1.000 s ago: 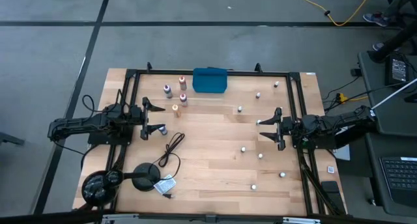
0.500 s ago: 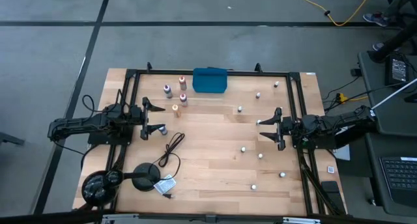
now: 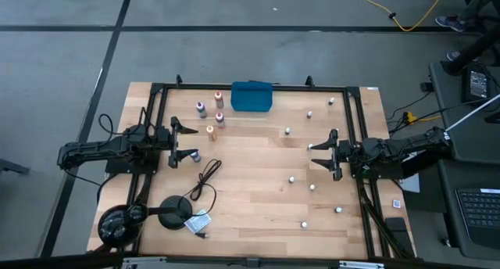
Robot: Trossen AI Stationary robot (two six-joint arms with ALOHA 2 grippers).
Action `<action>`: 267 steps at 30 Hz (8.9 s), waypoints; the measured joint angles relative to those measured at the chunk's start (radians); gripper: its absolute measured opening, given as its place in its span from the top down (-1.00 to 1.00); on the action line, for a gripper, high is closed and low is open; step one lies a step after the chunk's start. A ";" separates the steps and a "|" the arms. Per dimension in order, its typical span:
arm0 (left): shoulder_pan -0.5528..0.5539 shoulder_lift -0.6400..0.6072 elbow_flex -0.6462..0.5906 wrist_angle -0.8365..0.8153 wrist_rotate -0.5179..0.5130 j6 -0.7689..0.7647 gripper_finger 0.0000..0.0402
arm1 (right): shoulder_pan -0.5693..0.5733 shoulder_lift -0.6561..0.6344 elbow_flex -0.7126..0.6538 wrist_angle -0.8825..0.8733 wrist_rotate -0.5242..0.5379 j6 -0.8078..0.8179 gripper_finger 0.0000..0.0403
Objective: Pick & Place food coloring
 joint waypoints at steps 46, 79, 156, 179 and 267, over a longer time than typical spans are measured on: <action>0.000 0.000 0.000 0.000 0.000 0.000 -0.63 | 0.000 0.001 0.024 0.103 -0.036 0.185 -0.11; 0.000 0.000 0.000 0.000 0.000 0.000 -0.64 | -0.010 0.786 1.289 -0.655 0.614 0.257 -0.11; 0.000 0.000 0.000 0.000 0.000 0.000 -0.63 | -0.575 1.649 1.190 -0.885 -0.133 0.630 -0.11; 0.000 0.000 0.000 0.000 0.000 0.000 -0.64 | -0.581 1.726 1.183 -0.855 -0.150 0.553 0.13; 0.000 0.000 0.000 0.000 0.001 0.000 -0.63 | -0.705 2.236 2.331 -1.245 -0.146 -0.360 0.63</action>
